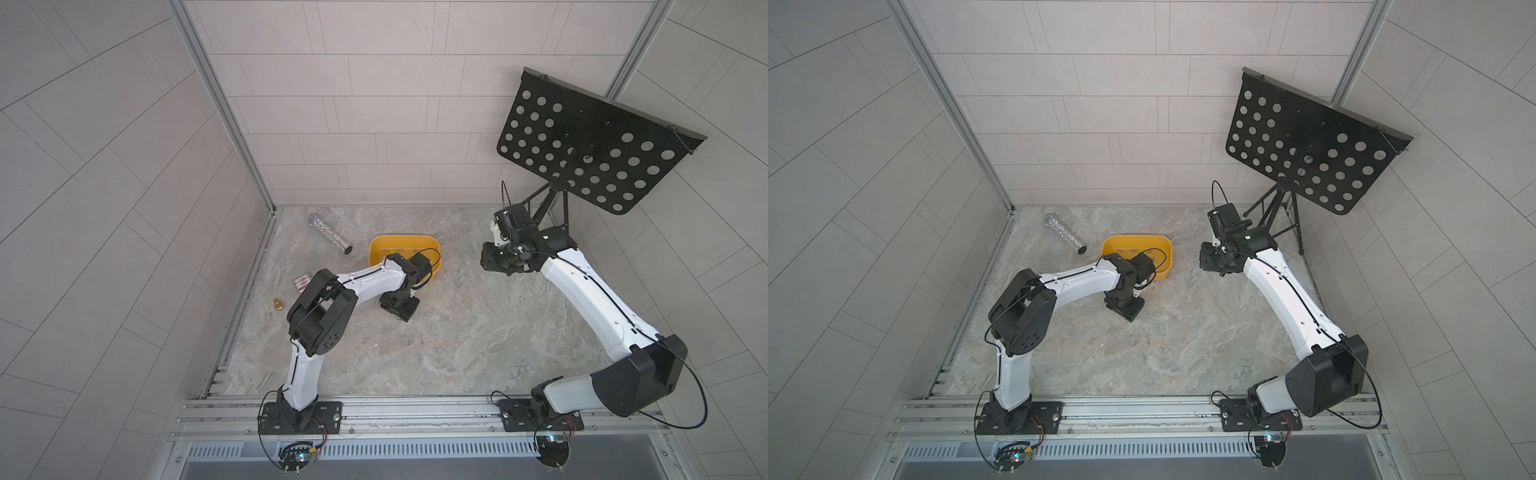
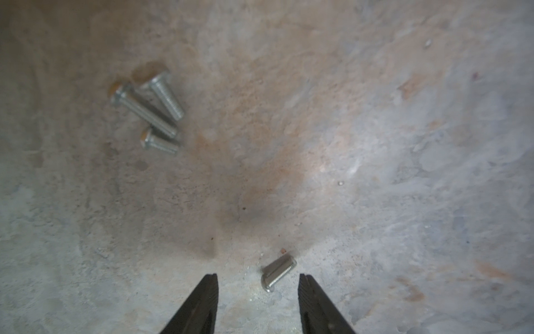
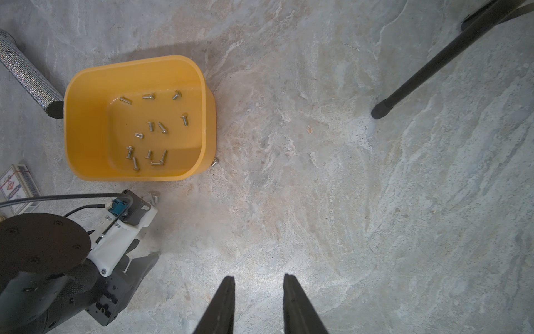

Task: Put the screws on the desktop into the storage box
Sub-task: Pick up the screw from the center of the board.

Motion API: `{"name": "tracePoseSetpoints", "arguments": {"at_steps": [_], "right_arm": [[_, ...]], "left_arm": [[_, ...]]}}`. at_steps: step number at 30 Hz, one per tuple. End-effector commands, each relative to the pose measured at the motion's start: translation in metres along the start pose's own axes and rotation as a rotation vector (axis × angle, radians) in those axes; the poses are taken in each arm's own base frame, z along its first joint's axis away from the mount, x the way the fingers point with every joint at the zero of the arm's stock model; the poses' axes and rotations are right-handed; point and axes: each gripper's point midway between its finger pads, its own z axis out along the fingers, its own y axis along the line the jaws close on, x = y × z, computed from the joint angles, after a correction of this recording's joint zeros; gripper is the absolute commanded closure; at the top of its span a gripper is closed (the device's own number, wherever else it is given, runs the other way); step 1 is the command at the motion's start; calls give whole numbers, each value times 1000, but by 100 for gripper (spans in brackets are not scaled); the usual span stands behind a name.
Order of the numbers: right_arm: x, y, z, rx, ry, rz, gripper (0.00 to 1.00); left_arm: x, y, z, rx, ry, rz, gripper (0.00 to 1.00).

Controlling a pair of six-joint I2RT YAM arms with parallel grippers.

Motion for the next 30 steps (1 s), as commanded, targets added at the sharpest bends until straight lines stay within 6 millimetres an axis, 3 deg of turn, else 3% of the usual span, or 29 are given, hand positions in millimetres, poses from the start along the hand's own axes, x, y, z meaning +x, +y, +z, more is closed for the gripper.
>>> {"name": "tracePoseSetpoints", "arguments": {"at_steps": [1, 11, 30], "right_arm": [[2, -1, 8, 1, 18, 1, 67], [2, 0, 7, -5, 18, 3, 67], [3, 0, 8, -3, 20, 5, 67]], "left_arm": [[-1, -4, 10, -13, 20, 28, 49], [6, -9, 19, -10, 40, 32, 54], [18, -9, 26, -15, 72, 27, 83]]}}
